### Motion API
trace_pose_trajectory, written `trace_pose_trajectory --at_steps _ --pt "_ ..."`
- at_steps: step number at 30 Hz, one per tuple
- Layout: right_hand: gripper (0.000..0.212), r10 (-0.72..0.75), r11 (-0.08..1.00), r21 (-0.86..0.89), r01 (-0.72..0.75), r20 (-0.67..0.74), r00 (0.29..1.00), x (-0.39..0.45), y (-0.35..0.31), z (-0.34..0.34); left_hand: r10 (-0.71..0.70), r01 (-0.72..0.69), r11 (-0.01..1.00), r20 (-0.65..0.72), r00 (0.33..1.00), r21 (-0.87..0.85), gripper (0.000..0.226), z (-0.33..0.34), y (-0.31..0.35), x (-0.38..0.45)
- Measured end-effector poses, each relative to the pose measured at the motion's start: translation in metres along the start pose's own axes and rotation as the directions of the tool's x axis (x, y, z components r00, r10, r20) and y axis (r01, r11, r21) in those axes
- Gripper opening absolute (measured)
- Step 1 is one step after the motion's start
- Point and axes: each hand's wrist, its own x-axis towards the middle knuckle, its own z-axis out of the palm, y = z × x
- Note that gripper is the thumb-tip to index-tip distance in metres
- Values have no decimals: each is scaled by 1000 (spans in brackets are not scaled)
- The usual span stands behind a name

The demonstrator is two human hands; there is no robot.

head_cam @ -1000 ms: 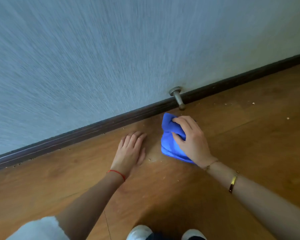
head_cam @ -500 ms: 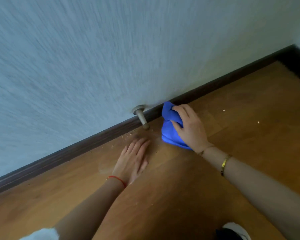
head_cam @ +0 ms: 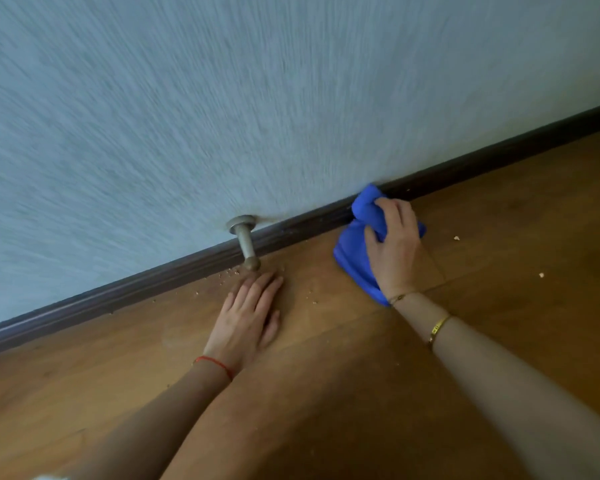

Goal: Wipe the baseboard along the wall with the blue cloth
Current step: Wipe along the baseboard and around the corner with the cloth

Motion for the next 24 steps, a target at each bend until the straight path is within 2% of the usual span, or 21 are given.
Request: trace_pose_trajectory --at_steps 3,7,9,13,16,20,21,22,24 --pt "37 -77 997 27 75 77 994 -8 -12 7 11 -11 1000 -3 1000 20 55 -1 16 2" --pt "33 -233 972 18 235 215 948 -8 -14 1 89 -89 996 -10 996 27 55 -11 39 9" --pt "34 -168 984 -19 175 188 968 2 0 -11 87 -87 996 -3 996 32 56 -17 44 13" --pt "36 69 996 -53 -65 68 995 21 26 -32 14 -16 999 45 999 45 59 -18 56 20" --pt "35 43 999 -34 -40 86 995 16 17 -25 -29 28 1000 49 998 15 57 -8 64 27" --pt "36 -199 980 39 195 215 956 -7 -3 -6 -100 99 994 -20 995 -35 54 9 76 41" --pt "36 -219 976 47 214 222 950 -7 -1 -5 -117 115 992 -40 992 -48 53 12 79 43" --pt "35 -190 982 34 187 191 963 -4 5 -8 -132 129 990 -53 990 -62 52 13 82 45" --pt "36 -9 1000 13 9 38 999 7 26 -19 -144 139 987 -57 988 -83 52 15 84 45"
